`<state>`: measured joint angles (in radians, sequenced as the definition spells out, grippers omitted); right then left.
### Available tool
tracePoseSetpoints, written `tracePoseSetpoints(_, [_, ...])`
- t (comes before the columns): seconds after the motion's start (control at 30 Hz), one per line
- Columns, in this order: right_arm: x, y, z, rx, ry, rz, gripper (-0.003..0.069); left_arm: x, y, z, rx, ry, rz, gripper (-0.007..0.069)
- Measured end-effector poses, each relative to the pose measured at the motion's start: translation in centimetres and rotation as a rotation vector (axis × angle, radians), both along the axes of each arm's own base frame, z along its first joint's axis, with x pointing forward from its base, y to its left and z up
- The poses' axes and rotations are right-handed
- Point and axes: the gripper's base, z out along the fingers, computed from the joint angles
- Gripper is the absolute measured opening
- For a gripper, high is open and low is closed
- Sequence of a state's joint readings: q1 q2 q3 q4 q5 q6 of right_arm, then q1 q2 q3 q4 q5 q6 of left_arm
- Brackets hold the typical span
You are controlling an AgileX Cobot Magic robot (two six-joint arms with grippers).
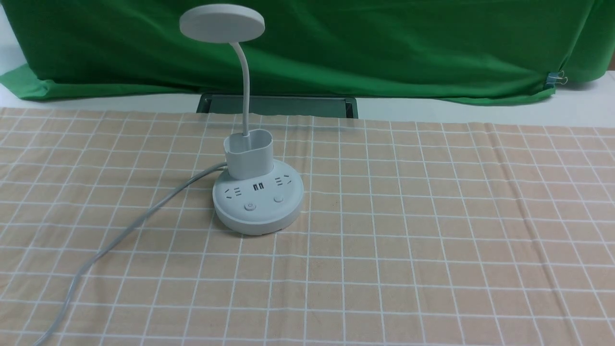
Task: Turn on the table lamp on the light coffee tablecloth with your hand.
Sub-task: 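Press the power button on the lamp base to turn the lamp on with the left gripper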
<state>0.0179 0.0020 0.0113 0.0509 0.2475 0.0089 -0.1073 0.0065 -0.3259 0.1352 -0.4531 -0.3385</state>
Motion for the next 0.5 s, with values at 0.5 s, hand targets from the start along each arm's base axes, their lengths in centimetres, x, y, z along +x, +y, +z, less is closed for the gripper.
tracePoseSetpoints(0.5, [0.0,0.0,0.0,0.000,0.000,0.000,0.0239,13.8,-2.3,-6.8,0.025,1.496,-0.109,0.0003])
